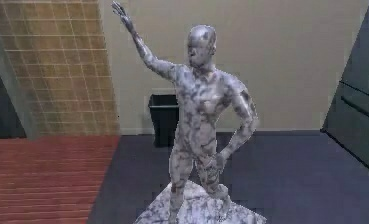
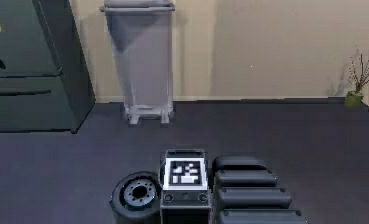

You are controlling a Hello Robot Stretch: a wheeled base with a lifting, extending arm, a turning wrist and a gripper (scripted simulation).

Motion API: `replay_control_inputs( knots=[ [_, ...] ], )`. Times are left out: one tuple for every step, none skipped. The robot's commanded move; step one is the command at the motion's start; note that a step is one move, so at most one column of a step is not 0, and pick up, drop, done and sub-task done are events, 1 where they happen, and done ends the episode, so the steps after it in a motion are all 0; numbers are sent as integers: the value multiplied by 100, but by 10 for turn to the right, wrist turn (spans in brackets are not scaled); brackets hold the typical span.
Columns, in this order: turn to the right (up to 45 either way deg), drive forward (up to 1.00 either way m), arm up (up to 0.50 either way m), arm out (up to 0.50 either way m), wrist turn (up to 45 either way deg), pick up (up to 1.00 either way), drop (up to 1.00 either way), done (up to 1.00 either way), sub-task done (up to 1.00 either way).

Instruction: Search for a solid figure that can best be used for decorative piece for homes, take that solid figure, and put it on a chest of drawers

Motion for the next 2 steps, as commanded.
replay_control_inputs(
  knots=[
    [0, 15, 0, 0, 0, 0, 0, 0, 0],
    [-120, 0, 0, 0, 0, 0, 0, 0, 0]
  ],
)
